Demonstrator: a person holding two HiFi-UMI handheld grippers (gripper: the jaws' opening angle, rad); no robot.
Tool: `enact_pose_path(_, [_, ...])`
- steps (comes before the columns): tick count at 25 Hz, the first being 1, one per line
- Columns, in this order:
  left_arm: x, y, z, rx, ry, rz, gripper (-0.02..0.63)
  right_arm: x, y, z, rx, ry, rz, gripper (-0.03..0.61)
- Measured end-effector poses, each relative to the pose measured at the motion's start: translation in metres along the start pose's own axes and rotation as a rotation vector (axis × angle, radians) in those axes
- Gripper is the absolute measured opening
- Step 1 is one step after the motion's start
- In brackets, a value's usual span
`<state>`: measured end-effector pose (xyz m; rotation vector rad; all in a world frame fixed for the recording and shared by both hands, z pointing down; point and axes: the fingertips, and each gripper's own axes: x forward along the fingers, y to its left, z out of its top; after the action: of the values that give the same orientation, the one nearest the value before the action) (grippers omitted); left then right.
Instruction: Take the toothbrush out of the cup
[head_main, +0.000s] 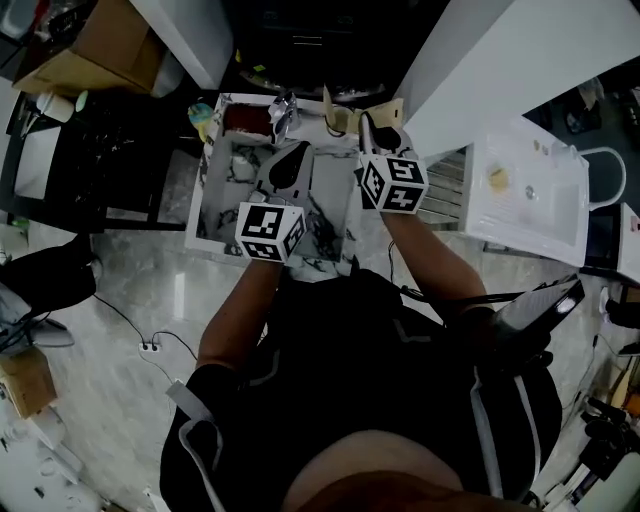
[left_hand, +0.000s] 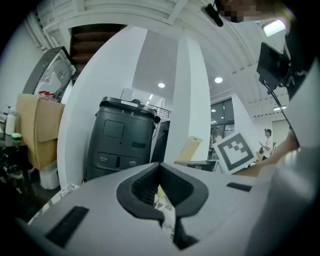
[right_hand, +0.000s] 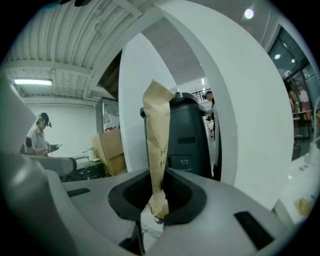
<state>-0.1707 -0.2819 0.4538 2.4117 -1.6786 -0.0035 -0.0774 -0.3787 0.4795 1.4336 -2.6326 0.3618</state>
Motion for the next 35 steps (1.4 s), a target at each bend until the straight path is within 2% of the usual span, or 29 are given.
enact_pose_path(8, [0.008, 0.007, 0.014, -0.001, 0.002, -0.052, 0.006, -0.038, 0.000, 0.035, -0.026, -0.070, -0.022, 0.058])
enact_pose_path(14, [0.016, 0.009, 0.009, 0.031, 0.016, -0.032, 0.006, -0.046, 0.004, 0.031, -0.027, -0.069, -0.026, 0.058])
enact_pose_path(24, [0.032, 0.012, 0.000, -0.007, 0.037, -0.060, 0.008, -0.064, 0.001, 0.047, -0.014, -0.109, -0.064, 0.058])
enact_pose_path(35, [0.065, 0.026, -0.014, -0.006, 0.038, 0.013, 0.025, -0.084, -0.012, 0.049, -0.016, -0.122, -0.092, 0.058])
